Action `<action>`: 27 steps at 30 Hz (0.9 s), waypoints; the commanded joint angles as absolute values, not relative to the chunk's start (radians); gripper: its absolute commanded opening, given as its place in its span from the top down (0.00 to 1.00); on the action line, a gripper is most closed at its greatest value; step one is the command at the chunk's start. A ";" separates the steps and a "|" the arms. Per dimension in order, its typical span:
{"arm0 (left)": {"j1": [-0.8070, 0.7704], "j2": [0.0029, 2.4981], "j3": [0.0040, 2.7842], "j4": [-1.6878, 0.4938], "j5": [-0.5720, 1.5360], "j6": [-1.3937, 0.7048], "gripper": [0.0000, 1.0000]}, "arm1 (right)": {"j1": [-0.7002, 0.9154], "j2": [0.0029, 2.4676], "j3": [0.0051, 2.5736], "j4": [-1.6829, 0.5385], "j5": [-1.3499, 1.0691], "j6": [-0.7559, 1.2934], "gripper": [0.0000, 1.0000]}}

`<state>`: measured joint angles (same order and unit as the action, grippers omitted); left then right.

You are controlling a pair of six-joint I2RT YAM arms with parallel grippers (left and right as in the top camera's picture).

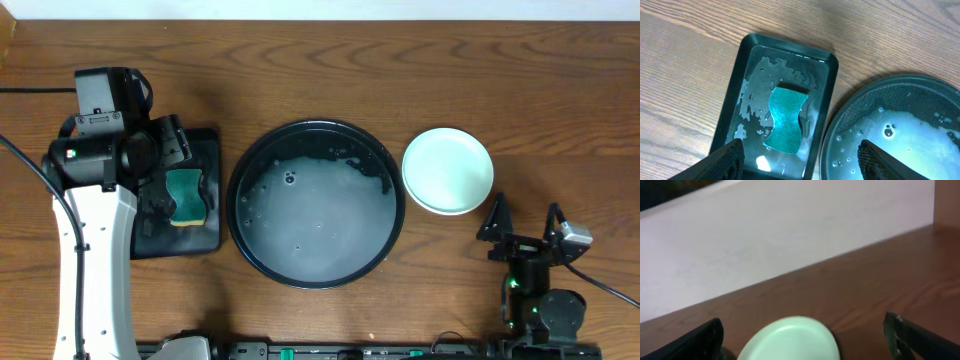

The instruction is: Clean dirty plates on tray and stack at the side

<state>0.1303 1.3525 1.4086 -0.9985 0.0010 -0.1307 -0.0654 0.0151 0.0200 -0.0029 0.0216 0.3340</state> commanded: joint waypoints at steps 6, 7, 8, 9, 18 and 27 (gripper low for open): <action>0.135 1.354 1.414 -1.002 0.001 -0.136 0.27 | -0.070 0.007 0.006 -0.073 0.018 0.396 0.01; 0.135 1.354 1.414 -1.002 0.001 -0.136 0.27 | -0.070 0.007 0.006 -0.073 0.017 0.396 0.01; 0.135 1.354 1.414 -1.002 0.001 -0.136 0.27 | -0.070 0.007 0.006 -0.073 0.018 0.396 0.01; 0.135 1.354 1.414 -1.002 0.001 -0.136 0.27 | -0.070 0.007 0.006 -0.073 0.018 0.396 0.01; 0.135 1.354 1.414 -1.002 0.001 -0.136 0.27 | -0.070 0.007 0.006 -0.073 0.018 0.396 0.01; 0.135 1.354 1.414 -1.002 0.001 -0.136 0.27 | -0.070 0.007 0.006 -0.073 0.018 0.396 0.01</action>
